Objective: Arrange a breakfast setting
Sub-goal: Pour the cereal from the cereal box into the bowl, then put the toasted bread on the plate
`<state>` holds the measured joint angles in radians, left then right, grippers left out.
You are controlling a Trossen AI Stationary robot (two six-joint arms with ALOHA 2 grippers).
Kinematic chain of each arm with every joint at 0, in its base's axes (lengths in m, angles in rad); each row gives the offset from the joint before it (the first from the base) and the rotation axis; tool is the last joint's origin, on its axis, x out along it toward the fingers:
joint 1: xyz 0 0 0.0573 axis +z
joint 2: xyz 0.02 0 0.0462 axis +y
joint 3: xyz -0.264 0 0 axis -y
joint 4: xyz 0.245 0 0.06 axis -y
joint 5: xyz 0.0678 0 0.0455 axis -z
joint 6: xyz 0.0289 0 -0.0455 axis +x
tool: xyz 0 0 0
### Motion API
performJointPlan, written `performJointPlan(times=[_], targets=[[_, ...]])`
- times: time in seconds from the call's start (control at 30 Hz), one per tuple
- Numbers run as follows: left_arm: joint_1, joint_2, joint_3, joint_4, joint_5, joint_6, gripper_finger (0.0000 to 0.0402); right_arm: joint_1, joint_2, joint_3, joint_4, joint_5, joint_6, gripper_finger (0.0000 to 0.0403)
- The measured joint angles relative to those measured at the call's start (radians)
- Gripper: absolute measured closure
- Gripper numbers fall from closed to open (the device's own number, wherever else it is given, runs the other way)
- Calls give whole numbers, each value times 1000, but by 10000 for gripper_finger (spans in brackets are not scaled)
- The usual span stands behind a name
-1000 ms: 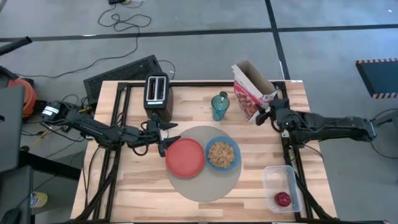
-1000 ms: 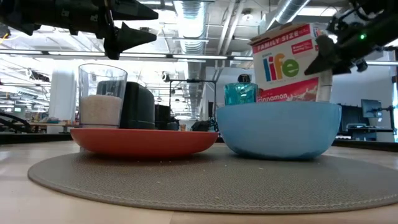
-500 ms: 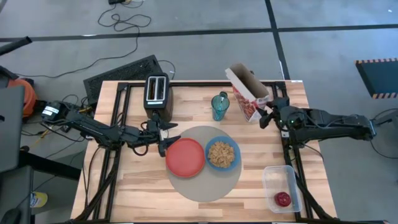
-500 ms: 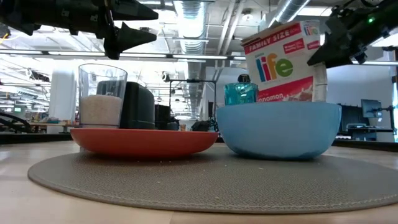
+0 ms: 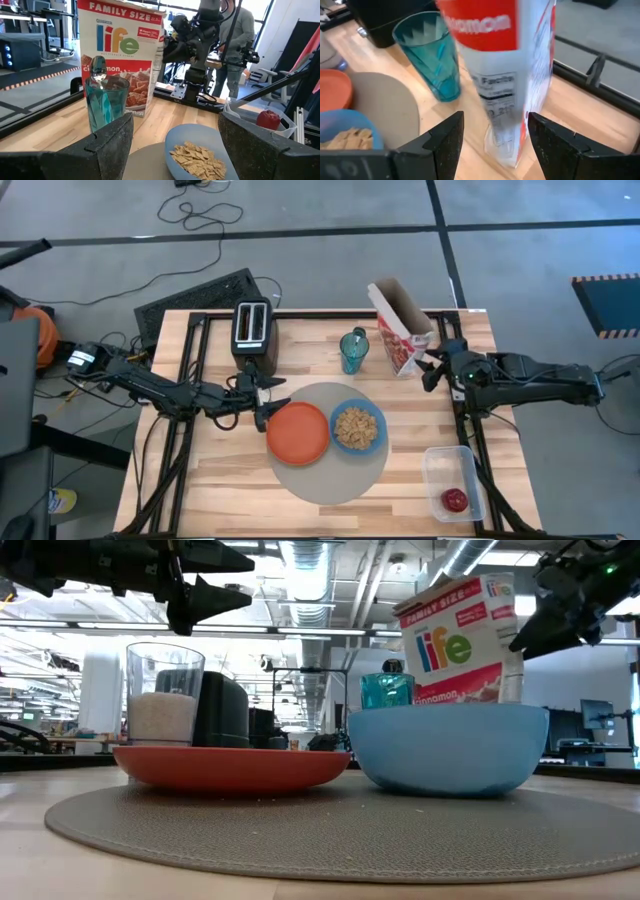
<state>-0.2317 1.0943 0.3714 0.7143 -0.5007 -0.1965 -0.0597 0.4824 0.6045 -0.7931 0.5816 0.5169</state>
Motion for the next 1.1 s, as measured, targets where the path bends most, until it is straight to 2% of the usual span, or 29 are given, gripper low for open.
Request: performJointPlan(times=[0.3, 0.77, 0.97, 1.1], targets=[[0, 0, 0, 0, 0, 0, 125, -2, -2, 72, -119, 7, 37, 153], [0, 0, 0, 0, 7, 0, 125, 0, -6, 146, -276, -172, 63, 153], [0, 0, 0, 0, 24, 0, 125, 0, -6, 166, -268, -312, 62, 154], [0, 0, 0, 0, 25, 4, 125, 5, -6, 168, -262, -358, 76, 154]])
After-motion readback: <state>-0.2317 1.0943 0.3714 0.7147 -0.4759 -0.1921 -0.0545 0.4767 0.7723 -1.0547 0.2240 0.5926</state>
